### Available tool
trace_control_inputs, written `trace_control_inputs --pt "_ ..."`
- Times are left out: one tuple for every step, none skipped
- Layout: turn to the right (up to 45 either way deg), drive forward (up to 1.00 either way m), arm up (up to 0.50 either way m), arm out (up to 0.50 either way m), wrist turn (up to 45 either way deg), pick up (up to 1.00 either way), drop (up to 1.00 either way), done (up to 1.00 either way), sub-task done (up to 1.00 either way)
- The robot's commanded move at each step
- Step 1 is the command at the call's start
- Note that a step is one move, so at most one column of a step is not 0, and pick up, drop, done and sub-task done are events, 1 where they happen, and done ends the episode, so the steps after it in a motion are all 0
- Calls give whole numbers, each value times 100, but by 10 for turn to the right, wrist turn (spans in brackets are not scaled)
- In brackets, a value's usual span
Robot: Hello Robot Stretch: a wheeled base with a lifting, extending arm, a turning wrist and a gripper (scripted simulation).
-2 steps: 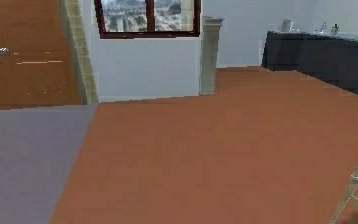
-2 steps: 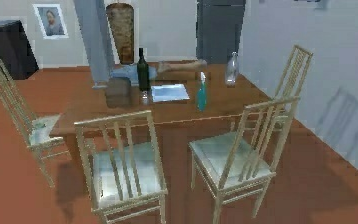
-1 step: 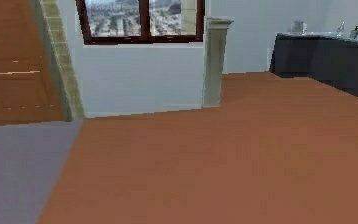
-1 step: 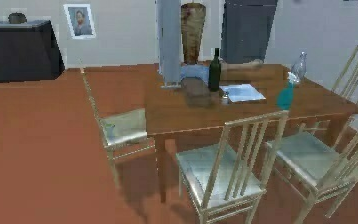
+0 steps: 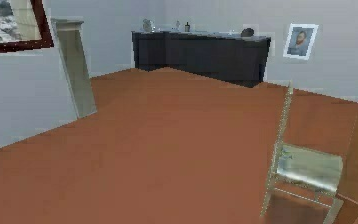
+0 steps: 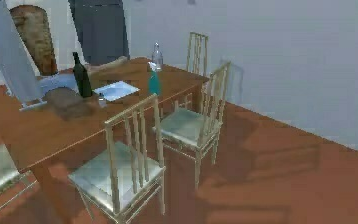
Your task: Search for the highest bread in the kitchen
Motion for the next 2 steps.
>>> trace_control_inputs --pt "0 100 0 0 0 0 0 0 0" --pt "30 0 0 0 0 0 0 0 0"
